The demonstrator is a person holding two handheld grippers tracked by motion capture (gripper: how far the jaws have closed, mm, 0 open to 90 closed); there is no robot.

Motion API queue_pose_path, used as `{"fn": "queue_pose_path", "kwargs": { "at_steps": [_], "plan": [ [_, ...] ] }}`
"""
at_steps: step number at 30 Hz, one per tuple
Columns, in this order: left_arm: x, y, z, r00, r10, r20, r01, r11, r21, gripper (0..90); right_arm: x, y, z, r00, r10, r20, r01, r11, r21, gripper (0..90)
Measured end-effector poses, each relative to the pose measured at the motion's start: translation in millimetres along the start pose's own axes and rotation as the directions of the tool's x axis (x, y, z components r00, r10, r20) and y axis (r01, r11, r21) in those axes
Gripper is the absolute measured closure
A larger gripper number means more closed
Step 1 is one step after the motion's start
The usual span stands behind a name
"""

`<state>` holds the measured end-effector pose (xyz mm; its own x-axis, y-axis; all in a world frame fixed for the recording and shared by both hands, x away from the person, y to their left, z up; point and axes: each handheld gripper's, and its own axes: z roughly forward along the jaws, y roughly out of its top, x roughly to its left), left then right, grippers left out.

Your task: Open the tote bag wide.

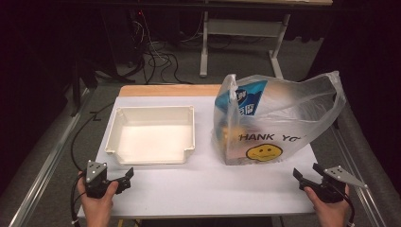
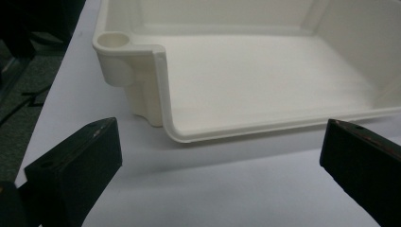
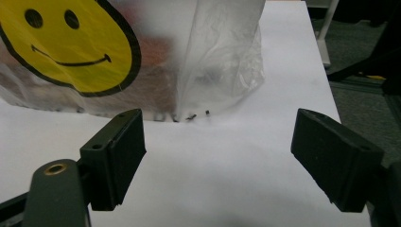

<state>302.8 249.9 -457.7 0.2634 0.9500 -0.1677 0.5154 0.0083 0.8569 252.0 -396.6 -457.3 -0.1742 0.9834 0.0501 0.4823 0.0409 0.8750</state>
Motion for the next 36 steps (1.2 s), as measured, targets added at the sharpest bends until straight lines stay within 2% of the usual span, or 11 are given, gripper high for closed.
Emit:
{"fn": "queue_pose_path", "kwargs": {
  "at_steps": [2, 5, 10, 12, 16, 21, 22, 23, 27, 30, 36],
  "plan": [
    [-0.4, 0.1, -0.8, 0.9999, -0.012, 0.001, 0.012, 0.9999, -0.012, 0.9, 1.0, -0.1, -0.4, 0.9999, -0.009, 0.013, 0.009, 1.000, 0.002, 19.1],
    [-10.3, 2.0, 2.9, 0.9996, 0.027, -0.003, -0.027, 0.9996, -0.010, 2.0, 1.3, 0.7, -4.0, 0.9988, -0.023, 0.044, 0.024, 0.999, -0.024, 21.6],
    [-27.0, 13.0, 3.5, 0.9986, 0.049, 0.018, -0.048, 0.9985, -0.024, 4.8, -3.3, 7.8, -7.2, 0.9993, 0.019, 0.032, -0.017, 0.998, -0.060, 25.1],
    [-45.8, 26.3, -3.2, 0.9927, 0.118, 0.026, -0.116, 0.9912, -0.064, 5.2, -6.6, 21.3, -7.5, 0.9995, 0.021, 0.023, -0.019, 0.997, -0.079, 25.9],
    [-66.0, 37.4, -6.2, 0.9905, 0.131, 0.042, -0.126, 0.9872, -0.098, 6.8, -9.2, 34.8, -6.2, 0.9995, 0.023, 0.023, -0.021, 0.997, -0.076, 22.6],
    [-114.0, 53.7, 5.2, 0.9802, 0.151, 0.128, -0.136, 0.9836, -0.118, 7.9, -15.7, 60.7, -5.1, 0.9994, 0.033, -0.008, -0.033, 0.990, -0.134, 14.1],
    [-114.0, 53.7, 5.2, 0.9802, 0.151, 0.128, -0.136, 0.9836, -0.118, 8.3, -15.7, 60.7, -5.1, 0.9994, 0.033, -0.008, -0.033, 0.990, -0.134, 14.1],
    [-132.2, 56.0, 11.8, 0.9731, 0.178, 0.146, -0.160, 0.9786, -0.129, 9.2, -17.8, 66.7, 2.9, 0.9993, 0.030, -0.023, -0.033, 0.991, -0.129, 9.4],
    [-164.8, 62.9, 22.8, 0.9568, 0.238, 0.168, -0.212, 0.9645, -0.158, 9.9, -17.7, 75.5, 22.7, 0.9935, 0.035, -0.108, -0.048, 0.991, -0.122, 3.0],
    [-176.5, 67.3, 25.5, 0.9508, 0.252, 0.180, -0.224, 0.9605, -0.166, 11.0, -19.3, 79.7, 27.1, 0.9911, 0.025, -0.131, -0.042, 0.991, -0.128, 2.2],
    [-208.8, 76.2, 36.1, 0.9263, 0.284, 0.248, -0.244, 0.9532, -0.179, 12.0, -26.6, 80.8, 25.8, 0.9864, 0.028, -0.162, -0.053, 0.988, -0.146, 6.4]
  ]
}}
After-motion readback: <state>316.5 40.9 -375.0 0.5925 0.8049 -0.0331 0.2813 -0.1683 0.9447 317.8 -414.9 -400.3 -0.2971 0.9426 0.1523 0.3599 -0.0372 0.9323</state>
